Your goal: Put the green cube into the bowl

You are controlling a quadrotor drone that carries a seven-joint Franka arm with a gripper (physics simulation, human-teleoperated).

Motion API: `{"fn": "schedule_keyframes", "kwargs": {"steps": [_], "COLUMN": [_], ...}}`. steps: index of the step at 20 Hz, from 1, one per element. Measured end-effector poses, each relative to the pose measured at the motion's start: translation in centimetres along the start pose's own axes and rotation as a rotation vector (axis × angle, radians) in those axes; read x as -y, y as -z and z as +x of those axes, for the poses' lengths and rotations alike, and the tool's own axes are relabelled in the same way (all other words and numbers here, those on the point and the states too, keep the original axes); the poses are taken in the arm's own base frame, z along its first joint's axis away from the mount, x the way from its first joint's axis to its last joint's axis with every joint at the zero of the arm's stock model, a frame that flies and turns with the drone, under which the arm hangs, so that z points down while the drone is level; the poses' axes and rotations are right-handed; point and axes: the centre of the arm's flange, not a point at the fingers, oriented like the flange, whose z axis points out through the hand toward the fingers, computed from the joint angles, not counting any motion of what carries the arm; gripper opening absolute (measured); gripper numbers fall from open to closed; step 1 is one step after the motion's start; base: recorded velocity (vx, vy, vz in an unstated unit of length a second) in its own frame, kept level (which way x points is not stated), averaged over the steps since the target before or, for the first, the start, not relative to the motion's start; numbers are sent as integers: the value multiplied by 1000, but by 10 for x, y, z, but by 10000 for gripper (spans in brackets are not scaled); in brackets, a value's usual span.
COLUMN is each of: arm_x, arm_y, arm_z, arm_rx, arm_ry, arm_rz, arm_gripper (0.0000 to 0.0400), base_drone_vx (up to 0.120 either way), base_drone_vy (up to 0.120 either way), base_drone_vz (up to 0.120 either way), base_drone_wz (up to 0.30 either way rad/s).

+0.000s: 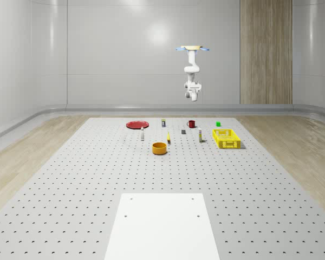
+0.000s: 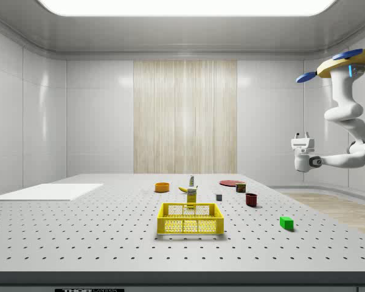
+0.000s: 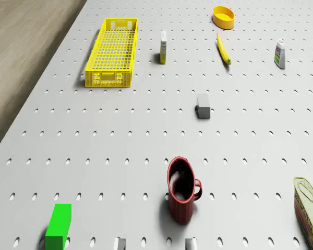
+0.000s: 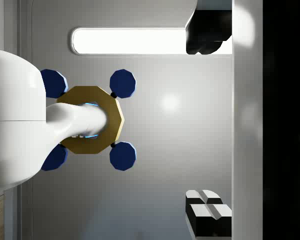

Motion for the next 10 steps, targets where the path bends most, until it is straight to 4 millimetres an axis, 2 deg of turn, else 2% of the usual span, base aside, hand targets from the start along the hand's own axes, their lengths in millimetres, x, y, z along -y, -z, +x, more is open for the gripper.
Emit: {"fn": "schedule_keyframes", "kwargs": {"steps": [10], "arm_x": [-1], "arm_y": [66], "arm_z": [-1], "arm_rx": [-6], "arm_ry": [0], "arm_rz": [6], "arm_gripper": [400], "base_drone_vx": [0], "base_drone_vy": [0], "base_drone_vz": [0], "base_drone_wz": [0]}}
